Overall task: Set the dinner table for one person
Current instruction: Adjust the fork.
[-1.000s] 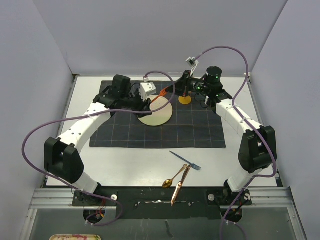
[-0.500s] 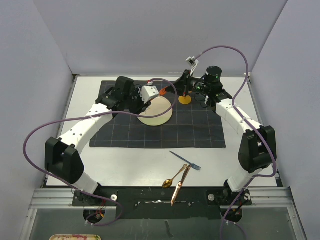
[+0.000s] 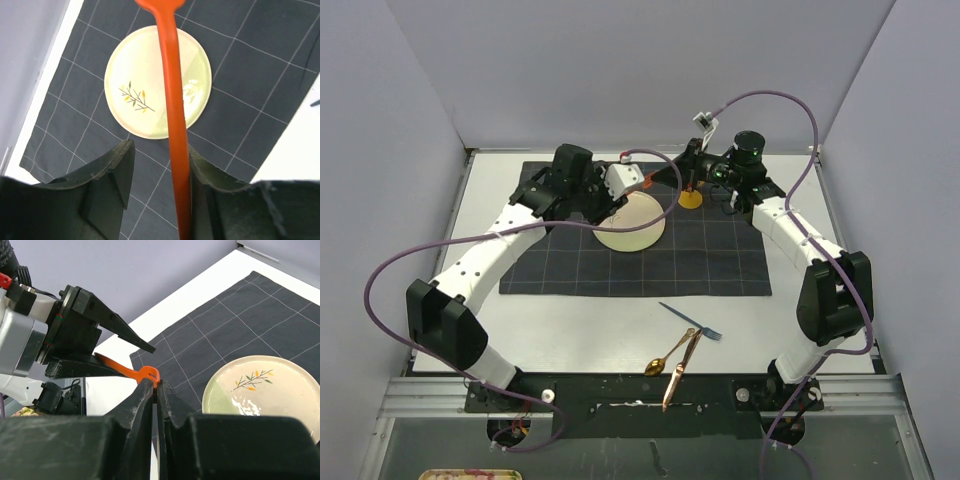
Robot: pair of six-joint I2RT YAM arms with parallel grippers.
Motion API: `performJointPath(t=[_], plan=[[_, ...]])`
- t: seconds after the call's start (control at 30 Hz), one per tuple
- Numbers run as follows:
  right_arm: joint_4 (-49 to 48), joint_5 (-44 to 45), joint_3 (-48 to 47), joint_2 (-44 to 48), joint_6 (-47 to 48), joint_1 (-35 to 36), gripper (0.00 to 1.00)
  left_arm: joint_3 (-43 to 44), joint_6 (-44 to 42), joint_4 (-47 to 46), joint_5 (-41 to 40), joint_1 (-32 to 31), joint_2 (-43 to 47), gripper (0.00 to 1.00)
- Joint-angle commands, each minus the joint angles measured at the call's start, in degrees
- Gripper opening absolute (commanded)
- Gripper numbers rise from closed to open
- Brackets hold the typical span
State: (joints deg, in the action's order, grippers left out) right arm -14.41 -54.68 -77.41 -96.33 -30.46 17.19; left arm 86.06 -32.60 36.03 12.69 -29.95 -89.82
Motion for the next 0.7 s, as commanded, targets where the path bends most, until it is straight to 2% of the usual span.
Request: performJointPath(t=[0.0, 0.43, 0.57, 0.67], plan=[[-1.49, -1.14, -2.65, 0.13, 0.45, -0.10, 0.00, 2.22, 1.00, 2.75, 1.80, 0.04, 5.23, 0.40], [-0.54, -0.34, -2.40, 0.96, 1.61, -0.15, 0.00, -1.45, 0.92, 6.13, 3.46, -0.08, 9.53, 0.44], [0.57, -0.26, -2.44, 1.55, 2.57, -0.14, 0.00, -1.95, 1.22, 5.50, 3.44, -0.12, 9.42, 0.37], [0.88, -0.08, -2.16, 1.97, 2.93, -0.22, 0.00, -1.99, 0.87, 5.76, 2.92, -0.60, 9.55, 0.24]])
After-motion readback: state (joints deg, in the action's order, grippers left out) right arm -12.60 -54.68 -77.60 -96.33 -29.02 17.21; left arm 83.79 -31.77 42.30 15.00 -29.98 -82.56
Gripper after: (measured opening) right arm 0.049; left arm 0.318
